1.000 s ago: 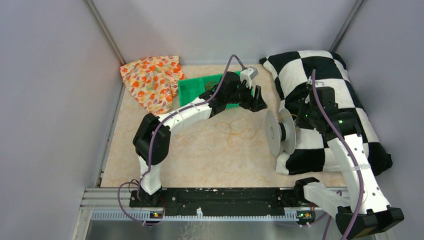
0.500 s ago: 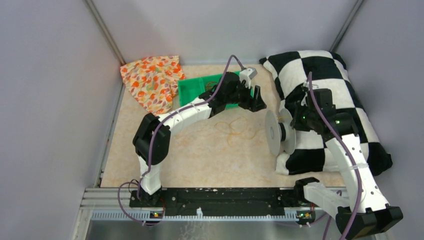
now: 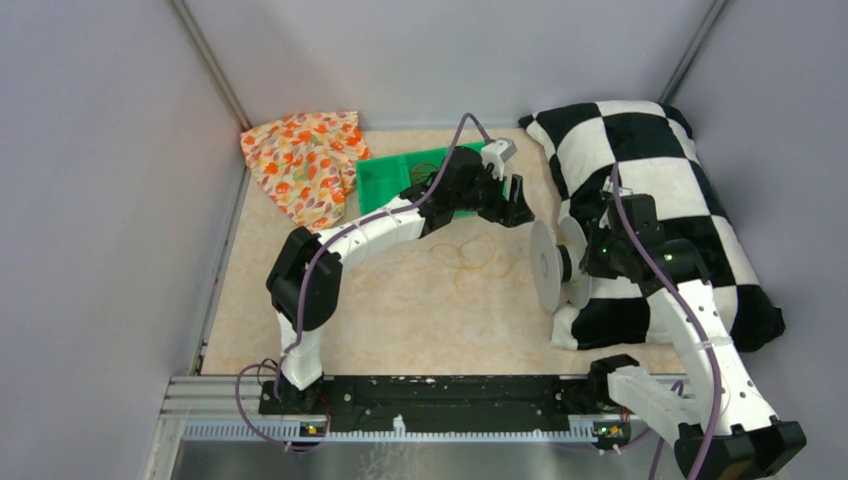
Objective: Wrap the cables
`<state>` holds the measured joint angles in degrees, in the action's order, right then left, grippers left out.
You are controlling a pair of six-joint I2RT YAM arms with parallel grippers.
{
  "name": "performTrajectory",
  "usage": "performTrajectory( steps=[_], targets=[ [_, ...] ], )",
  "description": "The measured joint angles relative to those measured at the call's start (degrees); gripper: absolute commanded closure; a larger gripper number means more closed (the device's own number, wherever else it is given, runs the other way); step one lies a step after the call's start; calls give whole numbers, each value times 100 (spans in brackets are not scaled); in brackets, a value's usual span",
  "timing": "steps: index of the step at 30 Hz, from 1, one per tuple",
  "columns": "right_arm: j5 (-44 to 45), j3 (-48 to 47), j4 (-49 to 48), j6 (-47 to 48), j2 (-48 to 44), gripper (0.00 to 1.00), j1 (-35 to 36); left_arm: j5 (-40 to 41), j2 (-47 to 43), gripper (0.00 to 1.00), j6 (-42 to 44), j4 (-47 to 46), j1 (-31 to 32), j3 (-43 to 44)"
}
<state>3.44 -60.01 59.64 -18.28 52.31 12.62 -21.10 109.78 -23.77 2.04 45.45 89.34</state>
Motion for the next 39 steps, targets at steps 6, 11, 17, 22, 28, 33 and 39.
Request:
performTrajectory(
  steps=[6,11,17,22,28,33,39],
  targets=[
    [7,42,-22,-116,-48,74,2,-2,0,21,-13,17,11,0],
    [-61,181,35,-175,-81,67,2,-4,0,20,-13,20,15,0],
    [-90,-199,363,-166,-52,60,2,-2,0,20,-9,28,20,-59],
    [186,-968,555,24,-42,41,2,-4,0,20,-9,81,20,-59],
    [446,-1123,645,225,74,30,2,-2,-13,20,-9,181,35,-59],
    [437,-643,400,229,409,30,2,289,-249,20,-9,544,151,-59],
    [319,-369,179,227,673,42,2,905,-811,20,-81,920,455,-66]
  ],
)
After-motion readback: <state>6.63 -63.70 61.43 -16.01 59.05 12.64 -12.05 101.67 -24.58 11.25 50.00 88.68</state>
